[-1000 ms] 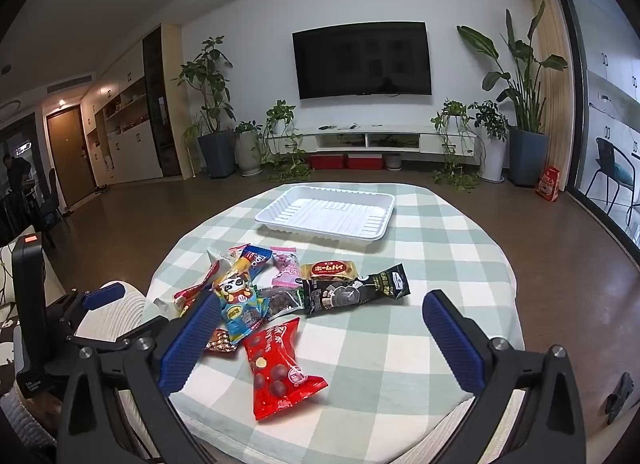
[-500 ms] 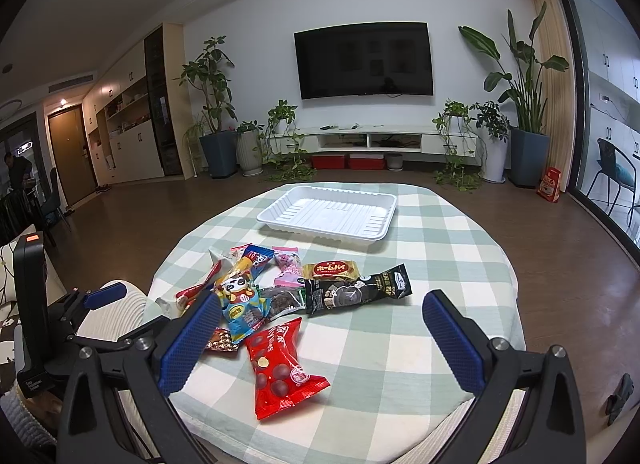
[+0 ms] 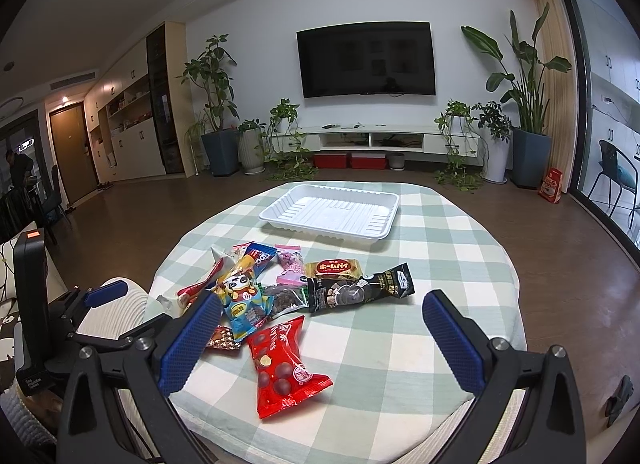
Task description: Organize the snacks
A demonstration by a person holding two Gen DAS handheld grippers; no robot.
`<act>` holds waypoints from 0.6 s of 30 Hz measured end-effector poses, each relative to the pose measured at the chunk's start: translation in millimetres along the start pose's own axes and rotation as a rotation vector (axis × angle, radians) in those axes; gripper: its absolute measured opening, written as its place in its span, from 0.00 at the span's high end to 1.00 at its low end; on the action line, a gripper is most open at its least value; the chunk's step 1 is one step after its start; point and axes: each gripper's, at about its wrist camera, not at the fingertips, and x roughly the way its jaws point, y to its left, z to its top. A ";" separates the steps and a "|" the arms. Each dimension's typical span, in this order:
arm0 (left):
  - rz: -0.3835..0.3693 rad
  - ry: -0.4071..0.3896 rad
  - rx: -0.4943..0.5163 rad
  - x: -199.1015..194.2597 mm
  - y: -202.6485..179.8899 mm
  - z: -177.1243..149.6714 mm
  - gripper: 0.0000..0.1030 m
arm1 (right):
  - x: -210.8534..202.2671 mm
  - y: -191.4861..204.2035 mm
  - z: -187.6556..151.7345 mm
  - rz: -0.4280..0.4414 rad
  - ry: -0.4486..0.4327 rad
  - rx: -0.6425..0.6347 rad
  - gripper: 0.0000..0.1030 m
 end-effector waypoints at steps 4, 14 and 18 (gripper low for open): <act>0.001 -0.001 0.000 0.0 -0.1 0.0 0.00 | 0.7 0.5 -0.4 0.000 0.001 0.000 0.00; 0.000 0.000 0.000 0.1 0.0 0.0 0.00 | 0.9 1.1 -0.7 0.000 0.001 0.000 0.00; -0.001 0.000 -0.001 -0.1 -0.1 -0.1 0.00 | 0.9 1.5 -0.7 -0.001 0.002 -0.001 0.00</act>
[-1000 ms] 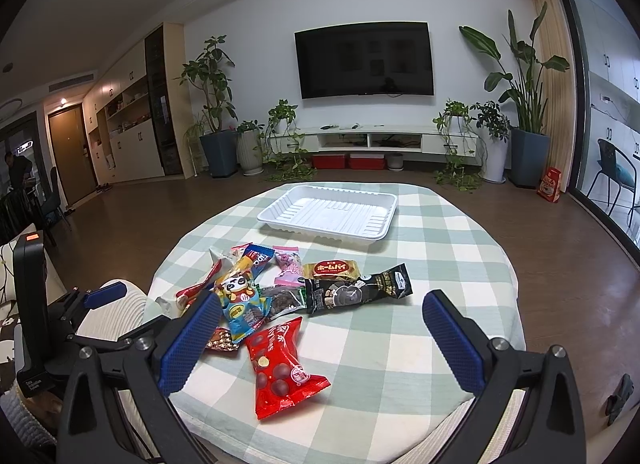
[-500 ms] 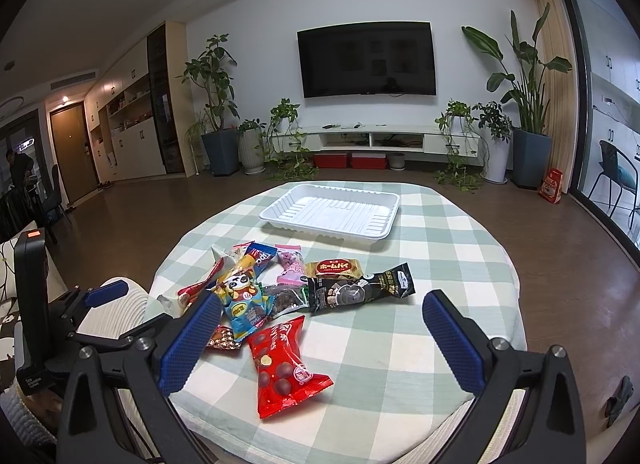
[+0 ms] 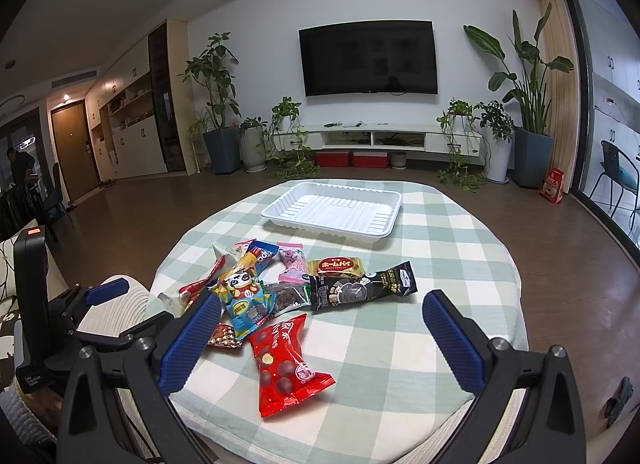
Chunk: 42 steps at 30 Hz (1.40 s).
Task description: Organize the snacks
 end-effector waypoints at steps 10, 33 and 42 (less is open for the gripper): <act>-0.001 0.001 -0.001 0.1 0.1 0.1 0.00 | 0.9 0.7 -0.5 0.000 0.001 -0.001 0.00; -0.002 0.002 -0.003 0.2 0.2 0.0 0.00 | 1.3 2.4 0.3 -0.001 0.004 -0.003 0.00; -0.003 0.002 -0.004 0.2 0.1 0.0 0.00 | 1.6 3.7 0.2 0.000 0.005 -0.004 0.00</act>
